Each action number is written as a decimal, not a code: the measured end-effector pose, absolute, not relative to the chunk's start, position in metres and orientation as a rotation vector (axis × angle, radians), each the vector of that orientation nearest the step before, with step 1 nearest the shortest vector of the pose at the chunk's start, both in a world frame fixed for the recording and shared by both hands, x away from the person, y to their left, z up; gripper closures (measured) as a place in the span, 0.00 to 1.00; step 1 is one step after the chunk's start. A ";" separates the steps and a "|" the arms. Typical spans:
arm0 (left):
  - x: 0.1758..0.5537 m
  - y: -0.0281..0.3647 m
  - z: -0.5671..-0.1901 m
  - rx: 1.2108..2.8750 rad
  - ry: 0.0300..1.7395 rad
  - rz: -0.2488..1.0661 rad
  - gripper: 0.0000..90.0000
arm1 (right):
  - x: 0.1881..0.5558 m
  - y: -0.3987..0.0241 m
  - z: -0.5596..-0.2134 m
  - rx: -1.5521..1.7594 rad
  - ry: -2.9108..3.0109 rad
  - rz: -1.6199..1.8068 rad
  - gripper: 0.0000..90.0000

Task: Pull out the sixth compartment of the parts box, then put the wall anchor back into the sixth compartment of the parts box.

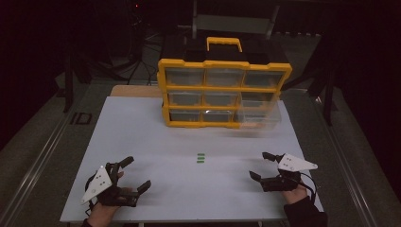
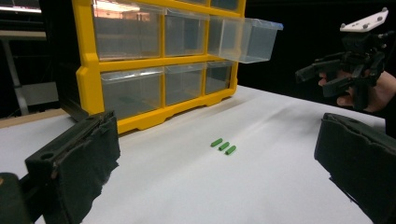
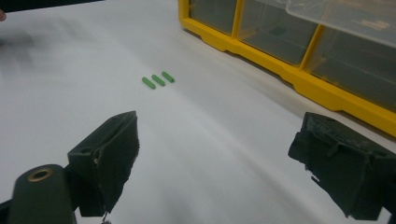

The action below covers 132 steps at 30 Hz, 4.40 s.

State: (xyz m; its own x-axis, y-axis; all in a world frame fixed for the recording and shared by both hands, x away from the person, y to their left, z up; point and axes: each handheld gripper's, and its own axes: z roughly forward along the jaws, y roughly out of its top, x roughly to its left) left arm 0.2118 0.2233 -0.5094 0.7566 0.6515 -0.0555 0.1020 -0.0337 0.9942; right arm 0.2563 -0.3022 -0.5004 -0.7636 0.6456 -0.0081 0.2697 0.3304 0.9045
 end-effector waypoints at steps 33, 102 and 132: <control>0.216 0.220 -0.511 1.579 0.621 0.459 0.00 | 0.245 -0.313 -0.517 0.738 2.162 1.530 0.14; 0.279 0.182 -0.400 1.671 0.504 0.367 0.00 | 0.242 -0.310 -0.508 0.709 2.115 1.607 0.14; 0.327 0.105 -0.429 1.865 0.458 0.230 0.00 | 0.243 -0.306 -0.509 0.705 2.132 1.613 0.14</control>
State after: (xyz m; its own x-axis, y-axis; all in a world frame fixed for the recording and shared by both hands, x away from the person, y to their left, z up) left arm 0.3273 0.1050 -0.4286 0.9047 0.4209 -0.0659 0.1984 -0.2793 0.9395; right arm 0.2427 -0.3061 -0.5089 -0.8045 0.5939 0.0032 0.1646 0.2178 0.9620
